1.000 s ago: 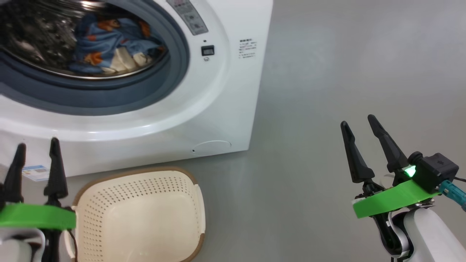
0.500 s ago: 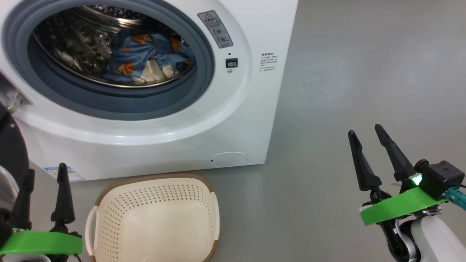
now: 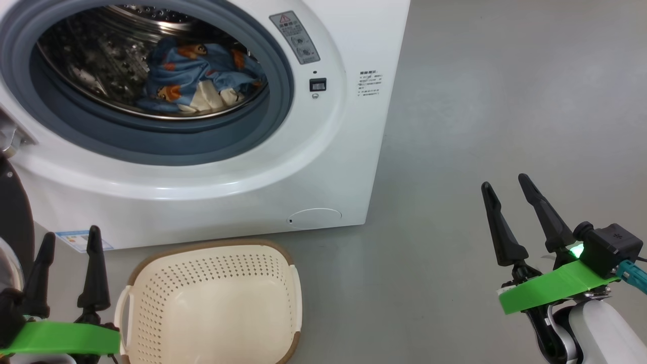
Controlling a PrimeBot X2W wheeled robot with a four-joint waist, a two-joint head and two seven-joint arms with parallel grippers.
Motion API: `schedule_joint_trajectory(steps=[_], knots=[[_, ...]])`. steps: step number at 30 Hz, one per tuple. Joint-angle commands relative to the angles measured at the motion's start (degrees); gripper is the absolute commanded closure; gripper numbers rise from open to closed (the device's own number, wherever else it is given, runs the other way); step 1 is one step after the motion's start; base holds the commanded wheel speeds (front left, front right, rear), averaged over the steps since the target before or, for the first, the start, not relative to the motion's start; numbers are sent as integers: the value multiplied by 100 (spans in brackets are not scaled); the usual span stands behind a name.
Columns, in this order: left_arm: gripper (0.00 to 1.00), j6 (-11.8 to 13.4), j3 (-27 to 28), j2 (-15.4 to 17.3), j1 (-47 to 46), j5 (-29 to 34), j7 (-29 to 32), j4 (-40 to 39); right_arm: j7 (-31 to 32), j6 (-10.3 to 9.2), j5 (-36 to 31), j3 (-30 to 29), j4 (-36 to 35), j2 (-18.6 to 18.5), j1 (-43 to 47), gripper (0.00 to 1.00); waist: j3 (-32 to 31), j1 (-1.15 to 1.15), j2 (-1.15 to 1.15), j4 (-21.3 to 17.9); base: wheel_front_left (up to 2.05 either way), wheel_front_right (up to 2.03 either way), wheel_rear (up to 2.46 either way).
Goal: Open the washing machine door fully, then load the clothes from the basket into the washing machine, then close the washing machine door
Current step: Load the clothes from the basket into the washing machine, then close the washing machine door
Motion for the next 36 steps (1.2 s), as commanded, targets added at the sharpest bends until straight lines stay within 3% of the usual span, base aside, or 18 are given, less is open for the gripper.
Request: schedule_joint_trajectory(steps=[1,23,36], knots=[[0,-23,252,157,-57,47,-35,-164,-46,26,3,78,-116,-57,-34,0,1,0,0,-2,0,0,0],[0,-112,290,51,-95,126,-35,7,-46,26,49,133,-86,-87,-25,0,-92,0,0,-3,-3,3,0],[0,-129,270,16,-62,86,-35,65,-46,26,77,153,-50,-111,-18,0,-151,0,0,-25,-135,135,0]])
